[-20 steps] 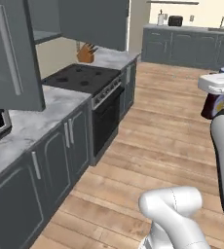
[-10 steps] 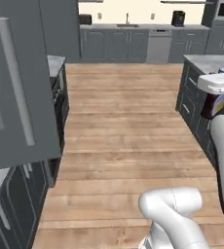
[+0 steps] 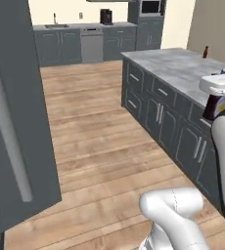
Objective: The dining table condiment station is running low on condiment bottle. Refill the condiment station by opening the cabinet and taking the condiment bottle from the cabinet and placing it on the dining table.
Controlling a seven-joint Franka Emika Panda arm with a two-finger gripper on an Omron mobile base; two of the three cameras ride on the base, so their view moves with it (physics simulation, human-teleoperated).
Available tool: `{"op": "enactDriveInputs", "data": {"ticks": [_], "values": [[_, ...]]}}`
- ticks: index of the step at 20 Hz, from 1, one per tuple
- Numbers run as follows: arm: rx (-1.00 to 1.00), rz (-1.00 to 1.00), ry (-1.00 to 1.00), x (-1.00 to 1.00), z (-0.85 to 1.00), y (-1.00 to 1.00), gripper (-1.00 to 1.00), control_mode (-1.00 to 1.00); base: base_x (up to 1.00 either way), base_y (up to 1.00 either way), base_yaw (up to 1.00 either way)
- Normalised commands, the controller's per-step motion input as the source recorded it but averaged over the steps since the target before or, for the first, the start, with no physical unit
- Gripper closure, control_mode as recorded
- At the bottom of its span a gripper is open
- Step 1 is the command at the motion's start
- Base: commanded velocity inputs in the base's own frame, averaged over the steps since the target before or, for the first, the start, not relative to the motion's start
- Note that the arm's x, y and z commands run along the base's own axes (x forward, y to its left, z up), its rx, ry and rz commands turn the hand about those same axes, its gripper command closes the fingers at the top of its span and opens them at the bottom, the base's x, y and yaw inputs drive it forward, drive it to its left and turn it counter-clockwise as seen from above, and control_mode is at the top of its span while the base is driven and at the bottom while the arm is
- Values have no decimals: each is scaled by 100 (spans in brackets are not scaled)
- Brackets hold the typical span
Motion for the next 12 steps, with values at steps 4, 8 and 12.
{"op": "enactDriveInputs", "data": {"ticks": [4, 8, 12], "values": [[0, 0, 0, 0, 0, 0, 100, 100, 6, -19, -42], [0, 0, 0, 0, 0, 0, 100, 100, 8, -9, -42], [0, 0, 0, 0, 0, 0, 100, 100, 26, 5, -44]]}}
